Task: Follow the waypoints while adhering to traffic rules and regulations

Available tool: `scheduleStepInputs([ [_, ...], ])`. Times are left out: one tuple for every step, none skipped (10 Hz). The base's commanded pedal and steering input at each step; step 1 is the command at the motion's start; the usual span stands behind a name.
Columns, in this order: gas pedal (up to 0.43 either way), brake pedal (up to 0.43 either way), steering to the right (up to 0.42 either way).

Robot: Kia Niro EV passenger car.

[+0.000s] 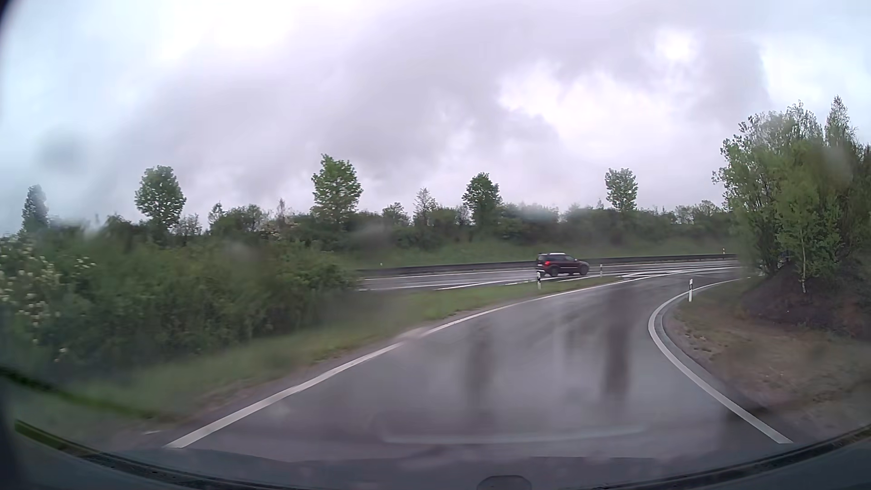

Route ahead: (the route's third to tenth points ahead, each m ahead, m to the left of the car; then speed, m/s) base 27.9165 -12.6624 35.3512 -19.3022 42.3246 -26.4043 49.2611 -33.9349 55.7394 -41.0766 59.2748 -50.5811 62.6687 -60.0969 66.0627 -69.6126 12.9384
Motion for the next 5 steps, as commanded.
scheduleStepInputs([
  [0.11, 0.0, 0.108],
  [0.11, 0.0, 0.103],
  [0.118, 0.0, 0.1],
  [0.138, 0.0, 0.098],
  [0.157, 0.0, 0.095],
])
